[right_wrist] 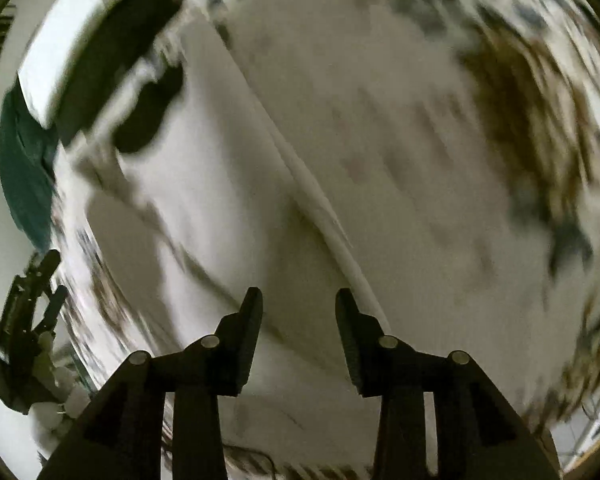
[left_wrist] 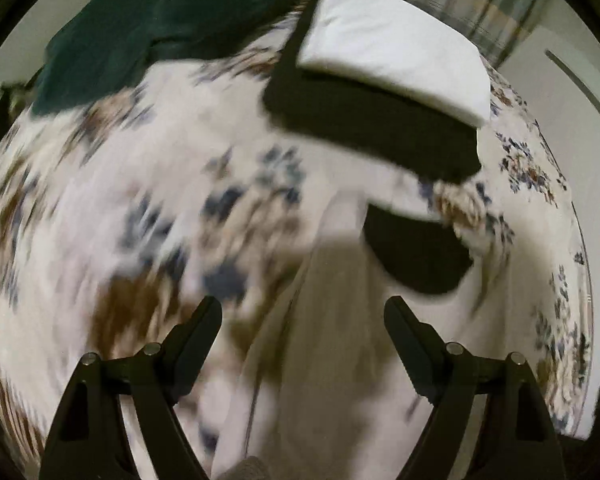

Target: Fold small clothes

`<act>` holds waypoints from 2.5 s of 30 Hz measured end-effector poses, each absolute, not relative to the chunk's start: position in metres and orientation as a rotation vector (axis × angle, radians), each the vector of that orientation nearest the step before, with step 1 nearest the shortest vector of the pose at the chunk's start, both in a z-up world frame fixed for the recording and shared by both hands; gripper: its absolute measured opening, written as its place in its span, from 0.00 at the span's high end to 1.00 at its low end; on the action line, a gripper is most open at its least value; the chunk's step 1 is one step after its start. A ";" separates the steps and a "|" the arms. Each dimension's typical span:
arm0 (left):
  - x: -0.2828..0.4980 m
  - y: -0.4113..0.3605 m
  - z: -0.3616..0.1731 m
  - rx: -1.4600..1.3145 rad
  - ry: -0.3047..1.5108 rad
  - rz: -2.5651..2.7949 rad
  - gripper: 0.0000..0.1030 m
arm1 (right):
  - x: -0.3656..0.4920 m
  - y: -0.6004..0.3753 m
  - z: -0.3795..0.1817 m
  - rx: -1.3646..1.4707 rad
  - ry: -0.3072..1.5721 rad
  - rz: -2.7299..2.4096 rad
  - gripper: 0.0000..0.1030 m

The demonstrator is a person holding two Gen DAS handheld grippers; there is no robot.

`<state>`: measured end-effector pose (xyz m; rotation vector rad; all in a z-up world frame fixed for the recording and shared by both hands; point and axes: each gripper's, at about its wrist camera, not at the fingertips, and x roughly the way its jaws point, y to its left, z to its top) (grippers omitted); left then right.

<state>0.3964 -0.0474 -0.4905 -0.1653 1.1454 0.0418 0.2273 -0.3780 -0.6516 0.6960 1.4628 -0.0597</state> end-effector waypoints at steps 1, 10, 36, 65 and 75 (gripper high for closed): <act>0.411 -0.051 -0.494 -0.147 1.152 0.035 0.20 | 0.245 -0.377 -0.650 0.701 1.438 -0.054 0.61; 0.503 -0.027 -0.584 -0.041 1.324 0.120 0.20 | 0.401 -0.363 -0.660 0.666 1.345 -0.070 0.61; 0.238 0.040 -0.497 -0.200 1.387 0.085 0.18 | 0.191 -0.423 -0.646 0.544 1.680 -0.018 0.53; 0.168 0.023 -0.520 -0.510 1.496 -0.109 0.96 | 0.087 -0.412 -0.705 0.829 1.666 0.059 0.96; 0.295 0.022 -0.530 -0.521 1.338 -0.098 0.90 | 0.202 -0.428 -0.658 0.971 1.448 0.053 0.95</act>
